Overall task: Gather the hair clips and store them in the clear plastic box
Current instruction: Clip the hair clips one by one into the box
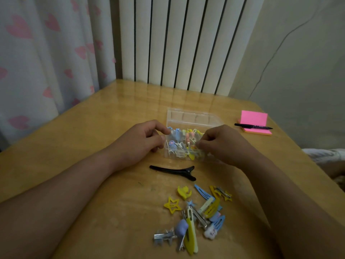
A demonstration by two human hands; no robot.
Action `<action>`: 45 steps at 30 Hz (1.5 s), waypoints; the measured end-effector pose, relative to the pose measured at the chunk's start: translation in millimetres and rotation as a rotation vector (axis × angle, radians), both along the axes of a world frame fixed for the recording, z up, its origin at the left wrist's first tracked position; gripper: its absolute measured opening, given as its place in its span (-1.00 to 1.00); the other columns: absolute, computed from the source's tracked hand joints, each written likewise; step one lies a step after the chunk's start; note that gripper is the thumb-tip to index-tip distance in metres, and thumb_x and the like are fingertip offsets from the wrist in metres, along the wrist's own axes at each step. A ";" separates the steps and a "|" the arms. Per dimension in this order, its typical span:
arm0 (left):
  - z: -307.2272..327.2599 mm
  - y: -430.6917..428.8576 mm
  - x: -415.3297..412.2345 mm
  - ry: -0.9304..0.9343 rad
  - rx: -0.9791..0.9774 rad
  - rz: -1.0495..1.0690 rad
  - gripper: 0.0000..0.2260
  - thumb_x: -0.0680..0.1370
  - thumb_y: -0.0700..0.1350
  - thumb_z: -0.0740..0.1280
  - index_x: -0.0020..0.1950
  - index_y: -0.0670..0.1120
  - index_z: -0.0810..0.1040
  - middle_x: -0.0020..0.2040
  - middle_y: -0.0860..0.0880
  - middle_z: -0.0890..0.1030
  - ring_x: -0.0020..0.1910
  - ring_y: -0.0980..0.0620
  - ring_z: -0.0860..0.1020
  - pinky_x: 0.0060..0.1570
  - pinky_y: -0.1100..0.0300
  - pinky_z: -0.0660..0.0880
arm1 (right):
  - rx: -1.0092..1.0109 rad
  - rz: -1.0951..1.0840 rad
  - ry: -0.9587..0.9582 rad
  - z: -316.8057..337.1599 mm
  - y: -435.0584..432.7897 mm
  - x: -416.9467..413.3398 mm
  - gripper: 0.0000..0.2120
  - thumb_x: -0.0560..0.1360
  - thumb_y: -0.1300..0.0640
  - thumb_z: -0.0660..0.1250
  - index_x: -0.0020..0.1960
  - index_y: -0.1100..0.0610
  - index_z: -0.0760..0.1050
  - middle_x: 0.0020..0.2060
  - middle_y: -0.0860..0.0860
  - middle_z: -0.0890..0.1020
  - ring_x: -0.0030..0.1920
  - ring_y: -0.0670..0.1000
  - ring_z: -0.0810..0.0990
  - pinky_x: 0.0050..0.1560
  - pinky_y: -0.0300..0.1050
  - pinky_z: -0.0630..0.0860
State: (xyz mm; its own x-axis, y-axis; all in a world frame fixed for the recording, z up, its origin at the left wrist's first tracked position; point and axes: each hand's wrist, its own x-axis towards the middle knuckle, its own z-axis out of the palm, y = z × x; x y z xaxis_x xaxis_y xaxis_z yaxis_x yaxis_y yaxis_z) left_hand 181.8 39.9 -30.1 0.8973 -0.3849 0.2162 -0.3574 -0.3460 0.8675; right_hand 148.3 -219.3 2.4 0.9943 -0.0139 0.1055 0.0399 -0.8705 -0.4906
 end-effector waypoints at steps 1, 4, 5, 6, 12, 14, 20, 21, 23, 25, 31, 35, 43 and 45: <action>0.1 0.1 0.1 0.000 0.001 0.000 -0.81 0.65 -0.24 0.36 0.20 -0.04 0.66 -0.19 -0.05 0.67 -0.21 0.07 0.61 -0.06 0.27 0.55 | 0.003 -0.006 -0.007 -0.2 0.0 -0.3 -0.82 0.59 -0.03 0.46 -0.11 0.04 0.71 -0.22 -0.06 0.71 -0.17 -0.03 0.67 -0.11 0.00 0.62; -0.8 0.6 0.7 0.001 0.000 -0.001 -0.82 0.65 -0.23 0.37 0.20 -0.03 0.66 -0.21 -0.02 0.66 -0.20 0.06 0.61 -0.03 0.22 0.56 | 0.006 -0.010 -0.046 -0.4 -0.7 -2.8 -0.82 0.61 -0.06 0.43 -0.07 0.01 0.71 -0.21 -0.08 0.70 -0.18 -0.05 0.67 -0.12 0.02 0.63; -0.8 1.0 0.2 0.002 -0.001 -0.002 -0.82 0.65 -0.24 0.37 0.20 -0.04 0.66 -0.20 -0.03 0.66 -0.20 0.06 0.61 -0.02 0.21 0.56 | 0.018 -0.008 -0.067 0.0 -0.7 -4.2 -0.82 0.62 -0.06 0.42 -0.06 0.01 0.70 -0.21 -0.08 0.71 -0.20 -0.07 0.66 -0.15 -0.01 0.63; -0.6 1.1 -0.1 0.002 -0.002 -0.002 -0.81 0.65 -0.24 0.37 0.21 -0.05 0.66 -0.20 -0.04 0.66 -0.20 0.06 0.61 -0.02 0.20 0.56 | 0.032 -0.002 -0.096 0.9 -0.3 -5.8 -0.83 0.62 -0.06 0.41 -0.06 0.00 0.69 -0.21 -0.08 0.71 -0.22 -0.10 0.65 -0.20 -0.06 0.61; 2.7 0.8 -3.7 -0.002 0.000 0.000 -0.81 0.65 -0.26 0.35 0.22 -0.10 0.65 -0.17 -0.09 0.67 -0.21 0.05 0.60 -0.05 0.23 0.56 | 0.152 0.215 -0.168 22.3 11.3 -25.6 -0.92 0.58 0.03 0.48 -0.08 -0.02 0.69 -0.24 -0.11 0.72 -0.23 -0.18 0.66 -0.17 -0.20 0.53; 3.5 0.4 -4.9 -0.007 0.001 0.002 -0.82 0.65 -0.26 0.35 0.22 -0.11 0.65 -0.16 -0.10 0.67 -0.21 0.05 0.60 -0.07 0.25 0.56 | 0.130 0.353 -0.003 32.3 17.1 -33.6 -0.96 0.57 0.07 0.51 -0.06 -0.05 0.70 -0.22 -0.13 0.73 -0.23 -0.18 0.66 -0.15 -0.17 0.55; 1.3 0.8 -2.1 -0.016 -0.004 0.007 -0.82 0.65 -0.25 0.36 0.21 -0.08 0.67 -0.18 -0.06 0.67 -0.22 0.05 0.61 -0.06 0.24 0.56 | -0.252 0.574 0.340 39.3 36.5 -49.4 -0.81 0.54 -0.08 0.52 0.14 -0.21 0.65 -0.10 -0.20 0.66 -0.14 -0.24 0.61 -0.19 -0.34 0.46; 0.7 1.4 -1.3 -0.014 -0.006 0.003 -0.81 0.64 -0.26 0.36 0.20 -0.07 0.67 -0.19 -0.07 0.67 -0.22 0.05 0.60 -0.05 0.22 0.56 | -0.303 0.578 0.344 38.6 39.5 -51.0 -0.79 0.52 -0.10 0.53 0.15 -0.20 0.65 -0.09 -0.21 0.66 -0.14 -0.25 0.60 -0.21 -0.36 0.43; -0.8 1.8 0.0 -0.014 -0.007 -0.003 -0.80 0.63 -0.28 0.36 0.19 -0.07 0.67 -0.18 -0.13 0.68 -0.22 0.05 0.60 -0.05 0.21 0.55 | -0.374 0.589 0.343 36.4 42.2 -52.5 -0.78 0.50 -0.09 0.55 0.13 -0.16 0.66 -0.10 -0.19 0.68 -0.14 -0.22 0.62 -0.20 -0.30 0.47; -1.2 1.8 0.1 -0.019 -0.002 -0.001 -0.79 0.63 -0.28 0.37 0.19 -0.05 0.67 -0.15 -0.17 0.69 -0.22 0.06 0.60 -0.05 0.22 0.55 | -0.402 0.596 0.335 35.1 43.3 -53.7 -0.81 0.51 -0.07 0.54 0.10 -0.12 0.66 -0.10 -0.17 0.69 -0.14 -0.20 0.62 -0.21 -0.32 0.49; -0.9 1.9 0.2 -0.014 -0.004 -0.003 -0.79 0.63 -0.25 0.38 0.18 -0.01 0.67 -0.13 -0.15 0.70 -0.20 0.04 0.62 0.00 0.15 0.57 | -0.186 0.590 0.304 45.4 35.4 -52.8 -0.89 0.54 0.01 0.53 -0.03 -0.06 0.60 -0.19 -0.11 0.63 -0.22 -0.21 0.57 -0.23 -0.34 0.47; 0.1 1.5 -1.7 -0.002 -0.010 -0.005 -0.81 0.64 -0.24 0.37 0.19 -0.02 0.67 -0.15 -0.11 0.70 -0.19 0.06 0.61 0.01 0.14 0.57 | 0.201 0.252 -0.118 53.0 2.1 -37.6 -0.92 0.57 0.00 0.47 -0.04 -0.02 0.63 -0.23 -0.12 0.67 -0.25 -0.18 0.60 -0.22 -0.25 0.48; -1.6 1.6 0.8 -0.003 -0.001 -0.003 -0.82 0.65 -0.20 0.38 0.20 0.02 0.67 -0.16 -0.10 0.68 -0.17 0.06 0.63 0.10 -0.01 0.59 | 0.134 -0.035 -0.101 11.5 -8.5 -12.4 -0.85 0.61 -0.01 0.44 -0.01 0.04 0.72 -0.25 -0.09 0.65 -0.27 -0.13 0.55 -0.29 -0.20 0.38; -1.7 1.9 1.0 -0.001 -0.010 -0.003 -0.82 0.64 -0.21 0.38 0.20 -0.02 0.66 -0.21 -0.03 0.67 -0.19 0.06 0.62 0.08 0.00 0.59 | 0.100 -0.019 -0.105 7.6 -4.0 -11.3 -0.84 0.61 -0.03 0.44 -0.04 0.03 0.73 -0.28 -0.10 0.65 -0.30 -0.16 0.54 -0.31 -0.19 0.37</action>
State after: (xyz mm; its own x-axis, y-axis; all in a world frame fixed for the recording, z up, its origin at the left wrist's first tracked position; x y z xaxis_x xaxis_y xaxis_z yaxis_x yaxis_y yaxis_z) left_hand 182.9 41.8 -31.9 0.8960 -0.3854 0.2206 -0.3590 -0.3362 0.8707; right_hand 137.0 -223.3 10.1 0.9772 -0.0487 0.2065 0.0794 -0.8188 -0.5686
